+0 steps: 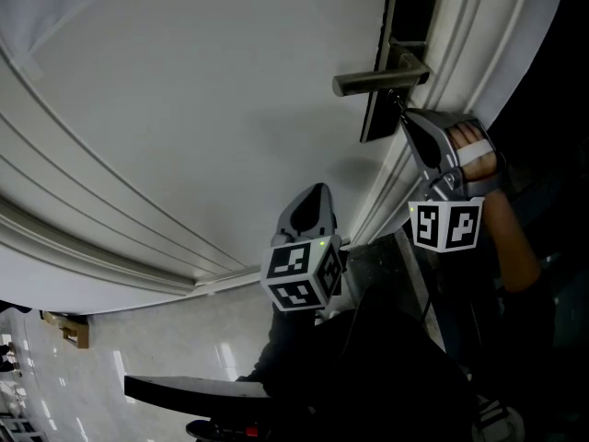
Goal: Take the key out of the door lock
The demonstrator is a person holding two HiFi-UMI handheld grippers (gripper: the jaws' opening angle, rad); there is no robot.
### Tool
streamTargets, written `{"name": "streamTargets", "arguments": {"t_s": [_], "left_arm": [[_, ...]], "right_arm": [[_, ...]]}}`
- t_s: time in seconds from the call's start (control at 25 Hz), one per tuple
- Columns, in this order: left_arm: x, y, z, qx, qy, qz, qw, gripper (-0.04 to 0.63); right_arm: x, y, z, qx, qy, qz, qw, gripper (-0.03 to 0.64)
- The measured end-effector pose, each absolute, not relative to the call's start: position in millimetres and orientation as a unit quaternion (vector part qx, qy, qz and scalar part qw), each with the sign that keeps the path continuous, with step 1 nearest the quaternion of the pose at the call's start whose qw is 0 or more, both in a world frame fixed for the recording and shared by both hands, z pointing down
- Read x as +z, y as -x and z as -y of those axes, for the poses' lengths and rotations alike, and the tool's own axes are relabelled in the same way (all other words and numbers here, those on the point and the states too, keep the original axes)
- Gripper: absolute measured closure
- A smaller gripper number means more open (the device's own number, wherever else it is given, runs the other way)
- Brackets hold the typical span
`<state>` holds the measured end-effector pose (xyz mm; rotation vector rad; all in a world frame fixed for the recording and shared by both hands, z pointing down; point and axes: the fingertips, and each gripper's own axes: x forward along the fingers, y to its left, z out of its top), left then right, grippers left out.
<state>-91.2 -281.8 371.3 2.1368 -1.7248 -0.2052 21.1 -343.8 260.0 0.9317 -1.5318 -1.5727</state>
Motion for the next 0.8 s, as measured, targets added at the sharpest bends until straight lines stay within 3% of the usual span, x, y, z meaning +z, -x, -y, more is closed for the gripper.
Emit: {"name": "streamTargets", "arguments": {"t_s": [0.8], "left_arm": [[371.5, 90.0, 281.9, -0.071, -0.762, 0.615, 0.192, 0.597]], "right_arm": [[260.4, -20.9, 341.9, -0.615, -0.362, 0.597, 0.368, 0.604]]}}
